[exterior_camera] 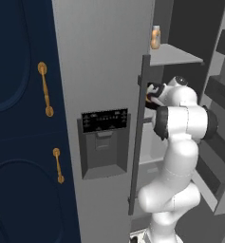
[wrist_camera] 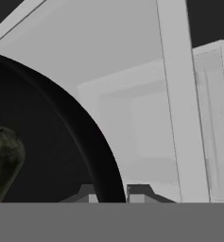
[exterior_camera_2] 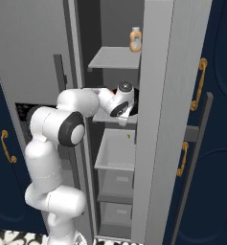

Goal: Pick the chicken drumstick and cucumber from their plates and place them in the bowl. Then put the bowl in the fridge.

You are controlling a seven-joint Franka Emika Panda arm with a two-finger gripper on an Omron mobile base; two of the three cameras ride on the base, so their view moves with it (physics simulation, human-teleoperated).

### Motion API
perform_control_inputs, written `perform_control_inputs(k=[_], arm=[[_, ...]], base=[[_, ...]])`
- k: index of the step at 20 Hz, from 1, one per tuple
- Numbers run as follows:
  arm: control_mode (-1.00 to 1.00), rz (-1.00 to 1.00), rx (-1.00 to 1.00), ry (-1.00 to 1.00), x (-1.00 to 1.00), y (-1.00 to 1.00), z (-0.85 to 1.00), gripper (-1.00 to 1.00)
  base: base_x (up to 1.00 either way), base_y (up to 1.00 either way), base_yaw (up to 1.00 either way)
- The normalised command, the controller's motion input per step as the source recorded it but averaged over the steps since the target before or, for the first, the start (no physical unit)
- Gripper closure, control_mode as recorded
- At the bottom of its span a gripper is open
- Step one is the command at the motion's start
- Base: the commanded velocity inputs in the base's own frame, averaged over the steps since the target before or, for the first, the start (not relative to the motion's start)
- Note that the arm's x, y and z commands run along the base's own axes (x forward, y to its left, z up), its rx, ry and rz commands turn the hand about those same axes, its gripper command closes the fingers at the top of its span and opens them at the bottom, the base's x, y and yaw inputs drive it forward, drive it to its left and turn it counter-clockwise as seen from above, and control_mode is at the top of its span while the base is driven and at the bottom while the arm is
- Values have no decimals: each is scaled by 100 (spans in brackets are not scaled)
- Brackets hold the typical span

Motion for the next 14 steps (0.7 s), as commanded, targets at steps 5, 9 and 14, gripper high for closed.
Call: perform_control_inputs(k=[5, 9, 14], arm=[[-100, 0, 0, 1, 41, 0, -20, 100], [-100, 0, 0, 4, 8, 0, -35, -100], [-100, 0, 0, 1, 0, 0, -9, -100]], base=[[0, 0, 0], [0, 0, 0], [0, 0, 0]])
